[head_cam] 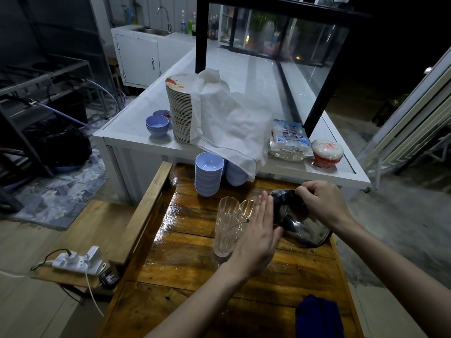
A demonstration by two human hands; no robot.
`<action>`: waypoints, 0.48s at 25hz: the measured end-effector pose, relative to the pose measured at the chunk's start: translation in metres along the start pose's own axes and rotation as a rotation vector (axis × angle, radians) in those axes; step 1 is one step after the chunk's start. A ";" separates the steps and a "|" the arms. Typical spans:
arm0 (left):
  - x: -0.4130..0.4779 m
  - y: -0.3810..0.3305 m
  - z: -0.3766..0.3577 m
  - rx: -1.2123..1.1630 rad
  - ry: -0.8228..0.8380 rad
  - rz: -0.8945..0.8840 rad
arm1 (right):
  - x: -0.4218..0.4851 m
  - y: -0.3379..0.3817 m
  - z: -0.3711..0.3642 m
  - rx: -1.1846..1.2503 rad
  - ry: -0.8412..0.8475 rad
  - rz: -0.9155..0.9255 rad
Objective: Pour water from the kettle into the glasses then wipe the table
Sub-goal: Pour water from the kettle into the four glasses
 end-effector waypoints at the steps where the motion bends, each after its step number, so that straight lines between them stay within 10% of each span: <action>1: 0.000 0.000 0.000 -0.001 -0.001 0.001 | 0.001 0.000 0.000 -0.001 0.001 0.002; 12: 0.002 0.003 0.003 -0.021 -0.008 0.019 | 0.004 0.005 -0.002 -0.042 -0.022 0.026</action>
Point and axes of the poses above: each hand's wrist, its own x-axis towards the middle knuckle, its own z-axis out of the back of the hand, y = z × x, the point moved 4 cm from there along x, towards the middle knuckle, and after that the axes turned 13 degrees about -y, right-handed, at the moved point
